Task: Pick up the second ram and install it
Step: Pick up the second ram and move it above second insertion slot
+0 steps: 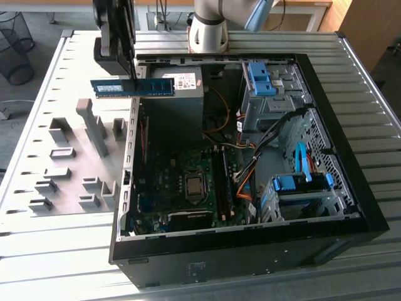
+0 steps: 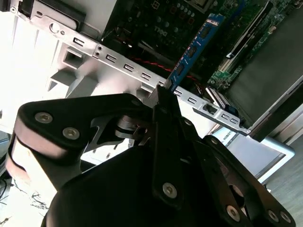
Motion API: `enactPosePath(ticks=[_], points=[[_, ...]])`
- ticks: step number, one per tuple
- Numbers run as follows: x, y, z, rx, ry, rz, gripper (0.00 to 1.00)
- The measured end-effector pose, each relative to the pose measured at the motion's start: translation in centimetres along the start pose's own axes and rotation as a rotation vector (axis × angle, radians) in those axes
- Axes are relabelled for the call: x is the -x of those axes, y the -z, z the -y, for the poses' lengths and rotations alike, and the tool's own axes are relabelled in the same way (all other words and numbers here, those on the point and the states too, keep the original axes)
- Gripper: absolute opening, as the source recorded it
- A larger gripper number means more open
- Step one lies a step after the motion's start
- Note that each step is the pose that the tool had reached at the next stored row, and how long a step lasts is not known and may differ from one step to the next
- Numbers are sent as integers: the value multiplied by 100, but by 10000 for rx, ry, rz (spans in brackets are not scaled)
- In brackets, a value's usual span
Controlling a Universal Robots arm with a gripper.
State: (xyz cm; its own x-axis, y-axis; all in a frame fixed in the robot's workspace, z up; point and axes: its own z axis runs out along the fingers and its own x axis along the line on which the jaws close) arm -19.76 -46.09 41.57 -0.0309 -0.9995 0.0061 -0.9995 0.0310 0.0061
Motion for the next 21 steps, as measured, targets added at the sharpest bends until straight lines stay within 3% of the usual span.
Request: enactPosePath(ticks=[7,21], points=[[2,1,33,1,1,-1,14],[18,-2,573,0,0,0,14]])
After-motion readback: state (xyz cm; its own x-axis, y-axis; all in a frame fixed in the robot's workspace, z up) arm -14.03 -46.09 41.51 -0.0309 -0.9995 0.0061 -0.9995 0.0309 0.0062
